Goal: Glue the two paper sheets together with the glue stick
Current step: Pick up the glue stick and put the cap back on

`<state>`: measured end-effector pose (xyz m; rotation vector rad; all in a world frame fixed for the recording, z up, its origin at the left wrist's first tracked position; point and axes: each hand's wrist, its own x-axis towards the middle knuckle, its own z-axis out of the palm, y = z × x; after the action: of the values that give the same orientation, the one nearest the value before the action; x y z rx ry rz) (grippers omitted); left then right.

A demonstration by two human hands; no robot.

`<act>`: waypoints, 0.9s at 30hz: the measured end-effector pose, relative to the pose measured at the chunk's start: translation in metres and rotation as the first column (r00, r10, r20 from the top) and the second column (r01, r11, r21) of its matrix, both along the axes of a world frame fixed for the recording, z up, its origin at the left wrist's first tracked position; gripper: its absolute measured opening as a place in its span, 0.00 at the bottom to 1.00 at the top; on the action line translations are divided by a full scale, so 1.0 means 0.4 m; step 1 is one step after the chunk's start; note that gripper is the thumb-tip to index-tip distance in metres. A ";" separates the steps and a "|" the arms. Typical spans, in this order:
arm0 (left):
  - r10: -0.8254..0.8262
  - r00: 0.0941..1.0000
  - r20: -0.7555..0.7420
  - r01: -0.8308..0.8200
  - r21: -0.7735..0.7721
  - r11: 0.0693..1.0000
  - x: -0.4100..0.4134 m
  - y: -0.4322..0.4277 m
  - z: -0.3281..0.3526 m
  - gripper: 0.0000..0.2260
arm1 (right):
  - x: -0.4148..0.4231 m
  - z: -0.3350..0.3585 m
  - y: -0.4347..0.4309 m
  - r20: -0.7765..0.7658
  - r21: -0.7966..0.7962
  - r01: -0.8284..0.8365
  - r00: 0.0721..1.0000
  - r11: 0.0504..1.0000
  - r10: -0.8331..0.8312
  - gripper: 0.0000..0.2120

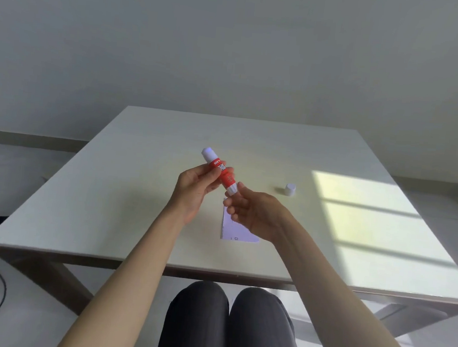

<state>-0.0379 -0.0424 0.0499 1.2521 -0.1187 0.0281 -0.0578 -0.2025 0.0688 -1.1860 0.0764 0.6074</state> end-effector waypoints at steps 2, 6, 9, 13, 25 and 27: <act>0.003 1.000 0.016 -0.004 0.007 1.000 -0.006 0.004 0.009 0.07 | -0.004 -0.005 0.010 -0.027 0.096 0.060 0.998 0.994 -0.058 0.12; 0.002 0.999 0.055 -0.005 0.073 0.997 -0.016 -0.005 0.023 0.05 | -0.021 -0.036 0.031 0.457 -0.154 0.333 0.859 0.930 -0.232 0.05; 0.011 0.998 0.062 -0.017 0.085 0.996 -0.021 -0.021 0.022 0.03 | -0.037 -0.072 0.046 0.880 -0.423 0.705 0.469 0.569 0.073 0.09; 0.024 0.997 0.072 -0.029 0.065 0.997 -0.018 -0.014 0.012 0.06 | -0.022 -0.061 0.030 0.655 -0.384 0.496 0.741 0.779 -0.149 0.18; 0.073 0.995 0.064 -0.080 0.109 0.991 -0.018 -0.010 0.000 0.04 | -0.026 -0.086 0.036 0.883 -0.436 0.676 0.447 0.594 0.139 0.08; 0.076 0.995 0.065 -0.082 0.107 0.991 -0.018 -0.009 0.000 0.04 | -0.032 -0.095 0.044 0.896 -0.420 0.691 0.418 0.589 0.149 0.10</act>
<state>-0.0452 -0.0461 0.0500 1.3653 -0.1248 0.1300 -0.0707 -0.1849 0.0310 -2.1687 -0.3860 -0.5822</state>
